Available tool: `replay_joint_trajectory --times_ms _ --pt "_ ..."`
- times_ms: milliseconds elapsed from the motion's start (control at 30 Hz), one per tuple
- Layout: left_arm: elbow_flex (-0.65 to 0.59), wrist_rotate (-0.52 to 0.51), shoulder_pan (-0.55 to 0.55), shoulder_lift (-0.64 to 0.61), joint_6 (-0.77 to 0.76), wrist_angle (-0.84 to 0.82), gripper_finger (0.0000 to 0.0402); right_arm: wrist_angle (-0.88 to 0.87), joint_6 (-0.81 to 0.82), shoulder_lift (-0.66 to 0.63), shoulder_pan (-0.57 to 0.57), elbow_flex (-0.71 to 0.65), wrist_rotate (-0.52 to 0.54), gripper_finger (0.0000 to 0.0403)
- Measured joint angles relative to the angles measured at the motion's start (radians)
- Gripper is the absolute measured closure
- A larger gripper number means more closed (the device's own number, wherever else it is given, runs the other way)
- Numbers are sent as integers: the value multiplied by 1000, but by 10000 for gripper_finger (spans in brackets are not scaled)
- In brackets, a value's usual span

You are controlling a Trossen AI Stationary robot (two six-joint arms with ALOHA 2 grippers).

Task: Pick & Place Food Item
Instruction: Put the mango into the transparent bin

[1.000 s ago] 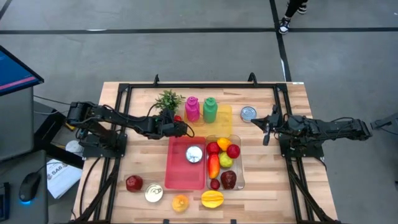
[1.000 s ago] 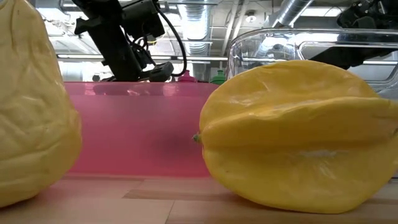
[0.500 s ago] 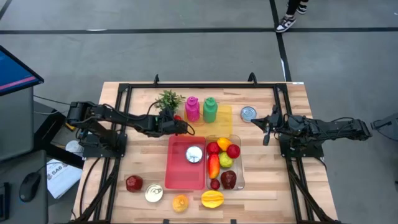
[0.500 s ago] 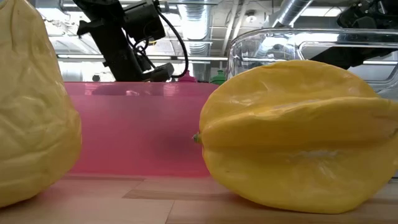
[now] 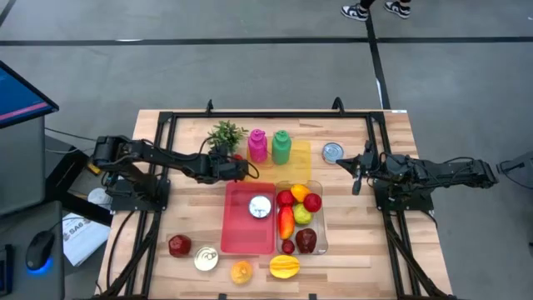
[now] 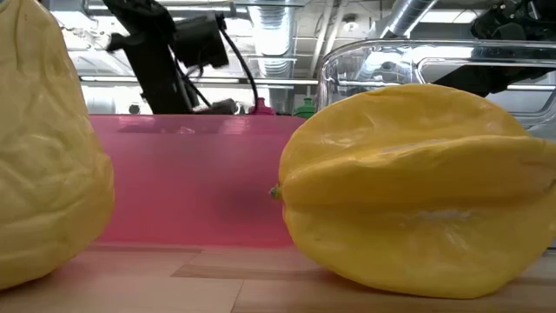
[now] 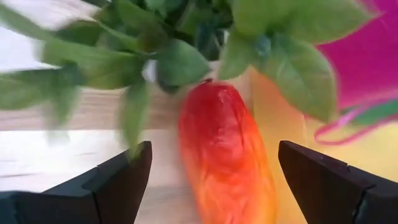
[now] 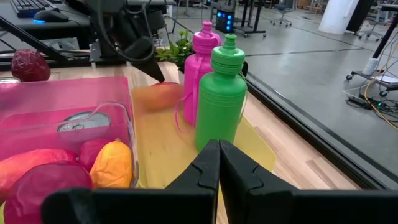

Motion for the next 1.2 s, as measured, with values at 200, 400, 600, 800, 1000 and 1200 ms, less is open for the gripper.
replay_joint_trajectory --times_ms 200,400,600,800,1000,1200 --pt "0 0 21 91 -12 76 67 0 0 0 0 0 0 401" --pt "0 7 33 142 -11 123 68 -3 0 0 0 0 2 401" --pt "0 56 31 142 9 103 69 -7 -1 0 -1 0 3 401" --pt "0 77 29 142 39 99 97 -11 -1 0 -1 0 3 401" --pt "0 79 29 142 40 89 154 -15 -1 0 -1 0 3 401" --pt "0 78 29 142 105 89 164 -15 -1 0 -1 0 3 401"
